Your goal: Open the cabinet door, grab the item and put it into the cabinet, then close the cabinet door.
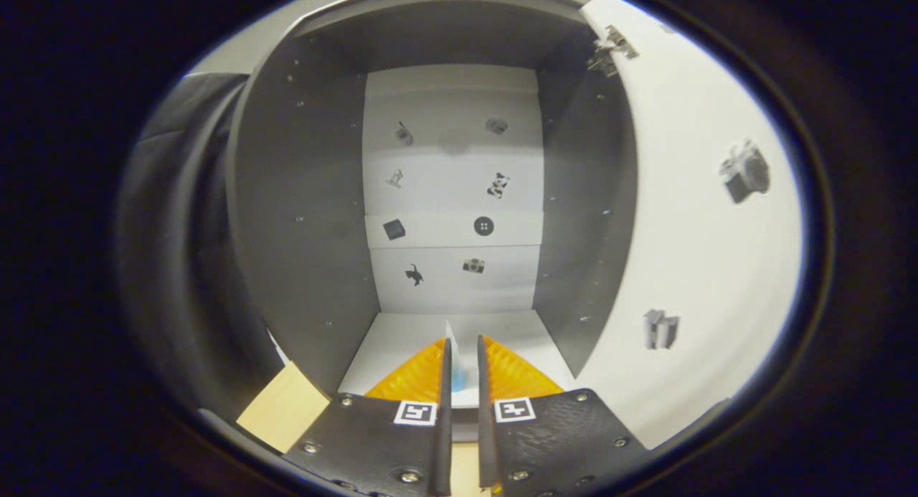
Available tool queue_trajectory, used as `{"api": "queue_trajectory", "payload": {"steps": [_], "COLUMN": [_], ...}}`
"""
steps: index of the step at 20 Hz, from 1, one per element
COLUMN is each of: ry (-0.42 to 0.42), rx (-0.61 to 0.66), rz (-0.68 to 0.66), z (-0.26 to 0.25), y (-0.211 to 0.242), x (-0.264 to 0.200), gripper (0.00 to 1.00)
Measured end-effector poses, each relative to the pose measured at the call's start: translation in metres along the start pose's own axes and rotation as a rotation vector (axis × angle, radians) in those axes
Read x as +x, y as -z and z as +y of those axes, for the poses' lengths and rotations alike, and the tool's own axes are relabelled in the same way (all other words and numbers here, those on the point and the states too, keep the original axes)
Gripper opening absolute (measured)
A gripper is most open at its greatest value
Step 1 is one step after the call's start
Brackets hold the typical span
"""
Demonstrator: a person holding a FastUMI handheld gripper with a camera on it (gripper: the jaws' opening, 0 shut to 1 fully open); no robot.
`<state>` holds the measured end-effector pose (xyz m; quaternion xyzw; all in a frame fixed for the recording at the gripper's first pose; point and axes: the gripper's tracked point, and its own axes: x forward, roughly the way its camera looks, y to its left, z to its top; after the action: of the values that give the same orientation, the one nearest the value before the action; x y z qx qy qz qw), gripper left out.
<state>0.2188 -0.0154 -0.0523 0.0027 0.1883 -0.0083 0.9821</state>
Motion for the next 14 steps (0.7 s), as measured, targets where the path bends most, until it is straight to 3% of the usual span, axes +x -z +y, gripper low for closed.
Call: {"api": "queue_trajectory", "payload": {"steps": [12, 14], "ry": [0.119, 0.170], "rx": [0.032, 0.028], "rz": [-0.193, -0.205], "z": [-0.049, -0.064], "y": [-0.007, 0.000], "x": [-0.176, -0.206], "gripper": [0.15, 0.15]}}
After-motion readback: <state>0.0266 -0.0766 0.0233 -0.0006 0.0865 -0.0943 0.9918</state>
